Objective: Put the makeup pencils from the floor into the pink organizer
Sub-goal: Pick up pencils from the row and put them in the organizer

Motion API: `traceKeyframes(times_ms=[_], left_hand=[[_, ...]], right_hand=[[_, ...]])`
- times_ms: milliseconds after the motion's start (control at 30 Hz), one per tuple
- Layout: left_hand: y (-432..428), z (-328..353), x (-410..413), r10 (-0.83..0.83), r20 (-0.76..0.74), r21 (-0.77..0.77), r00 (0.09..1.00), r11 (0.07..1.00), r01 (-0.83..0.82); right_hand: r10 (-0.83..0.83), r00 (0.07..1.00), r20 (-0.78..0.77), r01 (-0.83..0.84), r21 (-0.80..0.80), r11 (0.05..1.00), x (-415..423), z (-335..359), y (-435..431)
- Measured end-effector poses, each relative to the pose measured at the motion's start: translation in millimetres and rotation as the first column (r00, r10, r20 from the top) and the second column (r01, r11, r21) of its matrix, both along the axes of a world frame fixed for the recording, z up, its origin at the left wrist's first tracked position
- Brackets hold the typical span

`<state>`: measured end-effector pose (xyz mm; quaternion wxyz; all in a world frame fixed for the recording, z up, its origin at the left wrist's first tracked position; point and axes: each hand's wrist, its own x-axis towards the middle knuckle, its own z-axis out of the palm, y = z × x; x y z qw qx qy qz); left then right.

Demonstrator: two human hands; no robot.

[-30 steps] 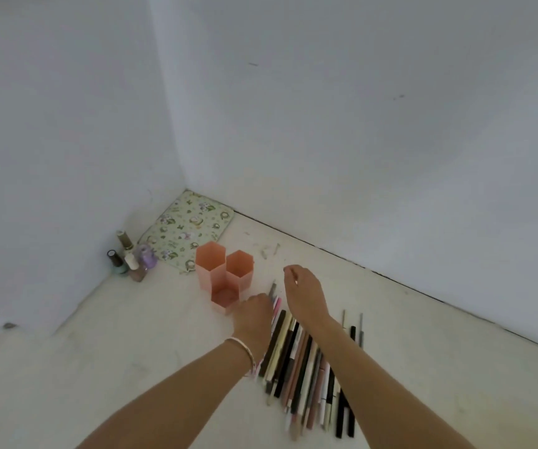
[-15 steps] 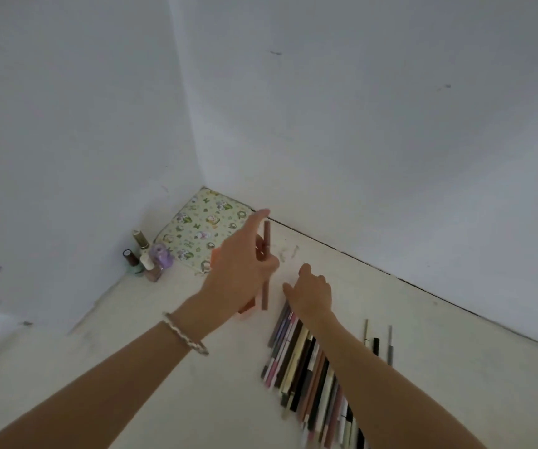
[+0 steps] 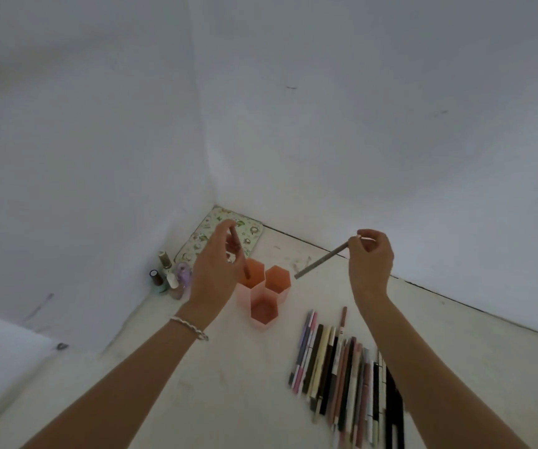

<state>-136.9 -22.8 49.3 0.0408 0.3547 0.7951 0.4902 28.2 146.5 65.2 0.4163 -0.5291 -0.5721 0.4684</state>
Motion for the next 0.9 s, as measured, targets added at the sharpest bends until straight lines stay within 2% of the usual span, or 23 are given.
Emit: traceKeyframes(times_ms=[133, 233, 333, 433, 600, 633, 700, 767, 800, 900], left_hand=[[-6, -28, 3, -0.063, -0.19, -0.126, 0.98, 0.991, 0.039], [-12, -27, -2, -0.017, -0.296, -0.09, 0.955, 0.996, -0.01], [-19, -10, -12, 0.107, -0.179, 0.075, 0.978, 0.993, -0.095], [-27, 16, -20, 0.173, -0.062, 0.21, 0.983, 0.965, -0.157], [-27, 46, -8, 0.159, 0.057, 0.256, 0.986, 0.952, -0.168], [-25, 48, -1, 0.152, 0.064, 0.254, 0.986, 0.953, -0.163], [-19, 47, 18, 0.092, 0.077, 0.25, 0.993, 0.962, -0.109], [-8, 36, 44, -0.057, 0.128, 0.159, 0.99, 0.987, 0.036], [0, 26, 59, -0.146, 0.173, 0.055, 0.974, 0.989, 0.138], [22, -13, 104, -0.311, 0.354, -0.255, 0.882, 0.875, 0.411]], right_hand=[[0.046, 0.991, -0.125, -0.035, 0.091, 0.995, -11, 21, -26], [0.119, 0.983, -0.143, -0.098, 0.144, 0.985, -26, 21, -48], [0.21, 0.976, -0.055, -0.188, 0.268, 0.945, -41, 13, -69], [0.307, 0.94, 0.151, -0.342, 0.369, 0.865, -52, -1, -85], [0.416, 0.828, 0.376, -0.533, 0.297, 0.793, -52, -25, -94], [0.413, 0.822, 0.392, -0.54, 0.31, 0.782, -50, -25, -94], [0.362, 0.87, 0.335, -0.475, 0.37, 0.798, -42, -19, -88], [0.267, 0.932, 0.245, -0.349, 0.403, 0.846, -31, -7, -73], [0.225, 0.949, 0.219, -0.297, 0.394, 0.87, -22, -2, -63], [0.171, 0.966, 0.194, -0.226, 0.312, 0.923, 3, 7, -38]])
